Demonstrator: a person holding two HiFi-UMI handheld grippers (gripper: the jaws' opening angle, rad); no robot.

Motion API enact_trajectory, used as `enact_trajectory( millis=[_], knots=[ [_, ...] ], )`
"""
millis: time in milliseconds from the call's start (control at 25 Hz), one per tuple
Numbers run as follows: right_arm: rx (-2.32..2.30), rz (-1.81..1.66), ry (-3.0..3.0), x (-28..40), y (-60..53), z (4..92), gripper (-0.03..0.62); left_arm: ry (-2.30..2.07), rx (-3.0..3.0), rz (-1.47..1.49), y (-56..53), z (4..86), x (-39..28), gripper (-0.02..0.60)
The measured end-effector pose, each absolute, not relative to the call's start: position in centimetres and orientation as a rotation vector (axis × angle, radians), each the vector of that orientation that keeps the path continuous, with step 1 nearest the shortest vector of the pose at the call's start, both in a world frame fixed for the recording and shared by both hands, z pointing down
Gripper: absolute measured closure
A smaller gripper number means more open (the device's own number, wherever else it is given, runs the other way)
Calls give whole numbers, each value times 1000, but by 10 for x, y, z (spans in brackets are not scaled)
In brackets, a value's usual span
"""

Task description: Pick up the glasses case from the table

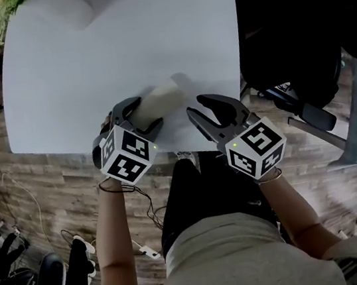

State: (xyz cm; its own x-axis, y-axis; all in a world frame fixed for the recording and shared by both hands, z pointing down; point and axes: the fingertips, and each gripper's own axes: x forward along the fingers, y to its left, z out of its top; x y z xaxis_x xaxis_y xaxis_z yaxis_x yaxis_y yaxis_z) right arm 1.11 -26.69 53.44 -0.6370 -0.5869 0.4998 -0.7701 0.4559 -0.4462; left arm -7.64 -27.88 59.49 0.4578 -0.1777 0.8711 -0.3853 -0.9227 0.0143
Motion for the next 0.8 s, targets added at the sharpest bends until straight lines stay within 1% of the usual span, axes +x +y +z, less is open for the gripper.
enact_trajectory(
  millis=[360, 520, 600, 640, 800],
  knots=[
    [1200, 1136, -2417, 19, -264, 550, 441, -581, 2479, 1232, -268, 584, -65, 290],
    [1162, 1277, -2476, 10, -262, 547, 383, -598, 2471, 1129, -264, 570, -61, 290],
    [1140, 1358, -2500, 4, -263, 543, 338, -606, 2485, 1088, -263, 561, -59, 290],
    [1126, 1369, -2507, 0, -264, 542, 329, -607, 2496, 1063, -263, 556, -58, 290],
    [1078, 1426, -2548, -12, -270, 532, 325, -596, 2531, 969, -260, 540, -52, 290]
  ],
)
